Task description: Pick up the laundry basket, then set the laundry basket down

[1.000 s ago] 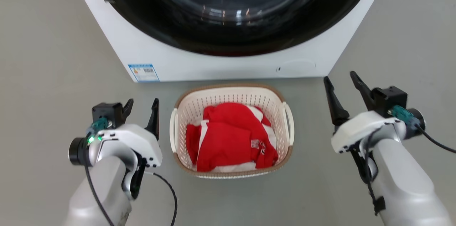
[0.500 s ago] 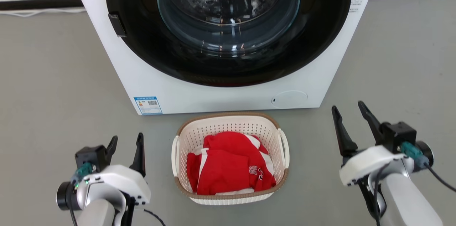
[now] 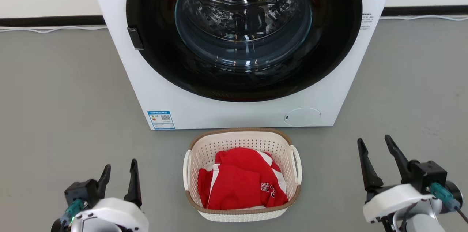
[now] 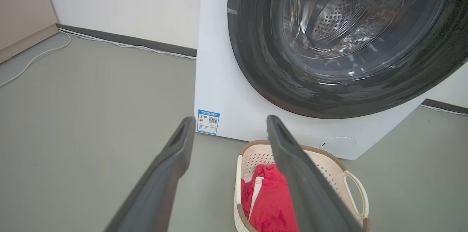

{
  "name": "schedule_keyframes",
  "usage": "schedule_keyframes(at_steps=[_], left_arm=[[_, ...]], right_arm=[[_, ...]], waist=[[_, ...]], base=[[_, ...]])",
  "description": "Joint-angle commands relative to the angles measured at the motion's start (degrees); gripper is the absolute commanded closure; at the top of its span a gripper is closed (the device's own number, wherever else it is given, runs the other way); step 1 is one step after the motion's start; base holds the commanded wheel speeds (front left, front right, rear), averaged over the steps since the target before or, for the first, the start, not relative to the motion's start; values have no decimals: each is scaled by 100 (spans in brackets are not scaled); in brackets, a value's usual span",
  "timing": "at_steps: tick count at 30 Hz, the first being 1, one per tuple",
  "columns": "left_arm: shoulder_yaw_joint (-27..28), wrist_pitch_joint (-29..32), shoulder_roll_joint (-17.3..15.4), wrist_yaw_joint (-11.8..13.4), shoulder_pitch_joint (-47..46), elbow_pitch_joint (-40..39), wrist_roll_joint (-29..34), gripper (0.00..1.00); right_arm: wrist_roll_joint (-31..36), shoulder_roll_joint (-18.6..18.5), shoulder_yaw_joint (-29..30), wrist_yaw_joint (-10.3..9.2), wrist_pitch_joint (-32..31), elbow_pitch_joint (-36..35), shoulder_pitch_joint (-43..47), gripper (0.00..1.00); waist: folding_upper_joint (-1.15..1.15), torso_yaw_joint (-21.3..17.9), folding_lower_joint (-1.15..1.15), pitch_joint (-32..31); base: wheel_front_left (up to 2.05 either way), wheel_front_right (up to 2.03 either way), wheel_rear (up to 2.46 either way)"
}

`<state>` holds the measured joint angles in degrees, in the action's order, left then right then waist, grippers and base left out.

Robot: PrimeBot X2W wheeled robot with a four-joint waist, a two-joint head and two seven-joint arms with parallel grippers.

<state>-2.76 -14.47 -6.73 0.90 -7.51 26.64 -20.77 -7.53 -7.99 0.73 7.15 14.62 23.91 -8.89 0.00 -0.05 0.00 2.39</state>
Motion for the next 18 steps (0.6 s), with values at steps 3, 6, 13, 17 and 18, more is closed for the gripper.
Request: schedule_keyframes(at_steps=[3,6,13,17,18], left_arm=[[318,-52,-24,-99,70,-273,128,0],[389,-52,15,-148,159,-320,225,0],[491,-52,83,-227,255,-315,372,0],[558,-52,111,-282,265,-275,437,0],[570,-52,116,-295,260,-265,457,0]], right_arm=[[115,11,3,34,38,-287,124,0],[136,52,83,34,38,-364,243,0],[161,128,161,34,38,-392,385,0],[176,164,173,34,38,-369,401,0],[180,171,179,34,38,-365,402,0]], waist=[[0,28,0,-62],[0,39,0,-110],[0,44,0,-191],[0,39,0,-216],[0,37,0,-222]], base=[[0,0,0],[0,0,0],[0,0,0],[0,0,0],[0,0,0]])
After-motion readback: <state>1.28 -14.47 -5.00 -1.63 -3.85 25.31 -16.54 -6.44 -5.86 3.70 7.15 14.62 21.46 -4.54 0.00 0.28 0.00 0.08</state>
